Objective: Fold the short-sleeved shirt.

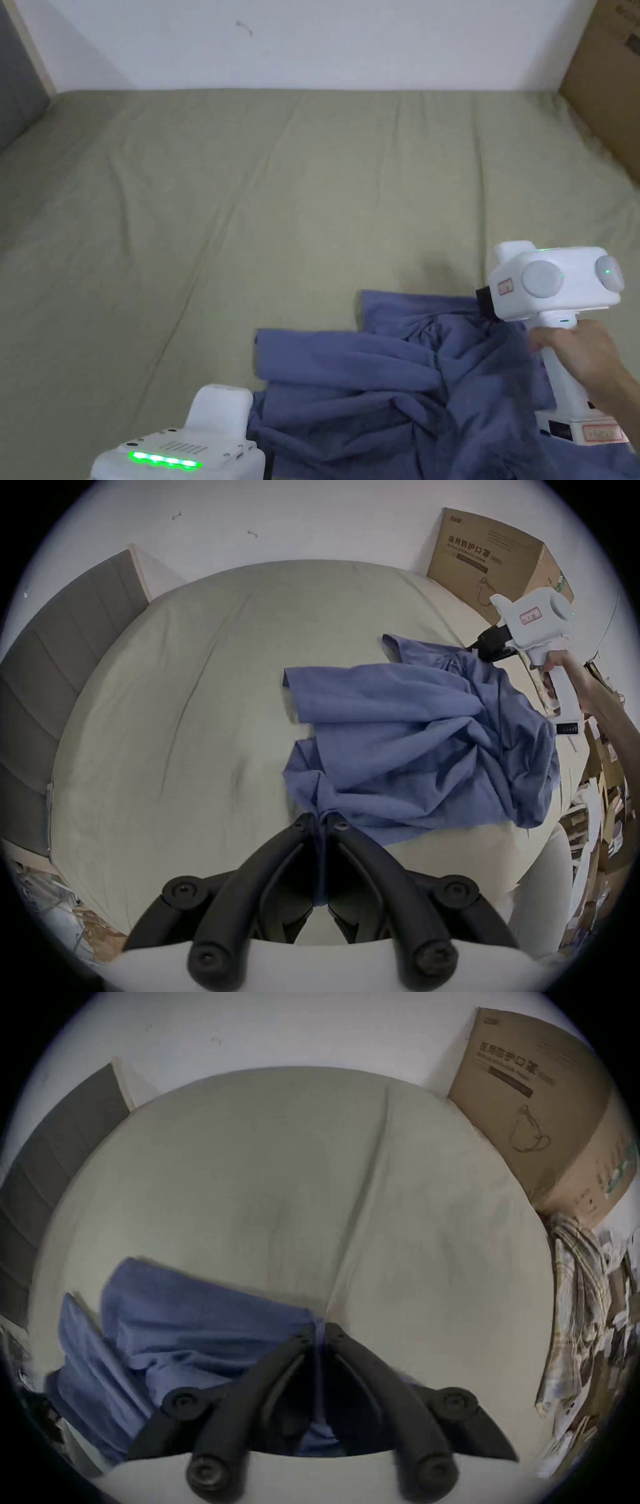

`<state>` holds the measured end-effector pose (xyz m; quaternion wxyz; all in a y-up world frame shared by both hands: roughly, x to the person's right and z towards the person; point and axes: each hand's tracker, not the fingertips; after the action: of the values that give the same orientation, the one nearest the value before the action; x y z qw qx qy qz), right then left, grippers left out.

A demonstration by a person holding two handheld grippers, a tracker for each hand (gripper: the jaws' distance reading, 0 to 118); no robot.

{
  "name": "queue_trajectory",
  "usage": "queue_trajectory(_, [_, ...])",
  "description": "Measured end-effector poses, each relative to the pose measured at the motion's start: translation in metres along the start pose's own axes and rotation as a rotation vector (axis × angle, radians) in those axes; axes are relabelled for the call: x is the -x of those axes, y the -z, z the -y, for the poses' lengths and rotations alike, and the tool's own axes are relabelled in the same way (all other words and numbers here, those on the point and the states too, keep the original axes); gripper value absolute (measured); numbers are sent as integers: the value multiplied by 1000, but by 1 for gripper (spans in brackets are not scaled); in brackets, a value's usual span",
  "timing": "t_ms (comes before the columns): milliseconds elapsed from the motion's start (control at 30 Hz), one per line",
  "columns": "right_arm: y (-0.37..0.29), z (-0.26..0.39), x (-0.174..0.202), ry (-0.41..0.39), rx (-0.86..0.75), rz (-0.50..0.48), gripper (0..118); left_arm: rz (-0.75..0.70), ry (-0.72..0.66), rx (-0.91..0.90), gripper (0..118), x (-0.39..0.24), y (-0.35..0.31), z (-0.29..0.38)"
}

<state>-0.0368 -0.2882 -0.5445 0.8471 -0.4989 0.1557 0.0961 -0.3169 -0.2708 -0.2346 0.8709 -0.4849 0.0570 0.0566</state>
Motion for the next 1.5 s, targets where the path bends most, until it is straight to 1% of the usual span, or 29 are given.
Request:
queue_trajectory(33, [-9, -4, -4, 34, -8, -20, 5, 2, -3, -5, 5, 1, -4, -3])
queue_trajectory(67, [-18, -8, -12, 46, -23, -34, 5, 15, -2, -23, 5, 2, -8, -7])
queue_trajectory(100, [-31, -11, -15, 39, -30, -29, 4, 13, 2, -36, 5, 4, -14, -13])
queue_trajectory(167, [-61, -17, -20, 15, -98, 32, 4, 9, 13, -99, 5, 8, -30, -27])
queue_trajectory(200, [-78, -18, -26, 14, -130, 42, 4, 9, -7, -124, 5, 11, -38, -35])
queue_trajectory(267, [-111, -23, -39, 48, -181, 39, 4, 11, -14, -188, 5, 19, -54, -53])
queue_trajectory(300, [-129, -26, -46, 63, -210, 46, 4, -14, -28, -215, 5, 24, -62, -64])
queue_trajectory(367, [-163, -29, -60, 72, -260, 99, 4, -32, -38, -268, 5, 38, -77, -85])
queue_trajectory(400, [-181, -33, -68, 77, -281, 128, 4, -64, -69, -296, 5, 47, -85, -98])
queue_trajectory(467, [-213, -39, -85, 117, -320, 149, 4, -65, -105, -354, 5, 66, -103, -120])
queue_trajectory(533, [-242, -46, -102, 164, -363, 157, 4, -81, -104, -408, 5, 80, -123, -143])
queue_trajectory(600, [-267, -51, -117, 213, -399, 168, 4, -188, -85, -436, 5, 95, -141, -169])
queue_trajectory(667, [-286, -56, -127, 241, -437, 183, 4, -236, -91, -479, 5, 109, -158, -190])
queue_trajectory(733, [-301, -63, -133, 263, -454, 188, 4, -239, -141, -508, 5, 127, -176, -207])
queue_trajectory(767, [-307, -66, -135, 271, -470, 183, 4, -250, -140, -525, 5, 135, -183, -216])
queue_trajectory(800, [-313, -71, -136, 290, -482, 181, 4, -254, -142, -545, 5, 142, -188, -225])
queue_trajectory(900, [-321, -90, -132, 309, -513, 159, 4, -298, -125, -553, 5, 164, -199, -254])
queue_trajectory(967, [-322, -106, -129, 310, -532, 135, 4, -334, -134, -582, 5, 175, -205, -268])
queue_trajectory(1133, [-312, -160, -109, 292, -554, 133, 4, -372, -143, -643, 5, 196, -205, -303])
queue_trajectory(1233, [-304, -191, -97, 289, -564, 113, 4, -391, -156, -658, 5, 209, -197, -326])
queue_trajectory(1367, [-292, -212, -81, 260, -568, 112, 4, -408, -181, -681, 5, 226, -189, -336])
queue_trajectory(1500, [-269, -202, -70, 232, -552, 96, 4, -409, -218, -684, 5, 238, -177, -316])
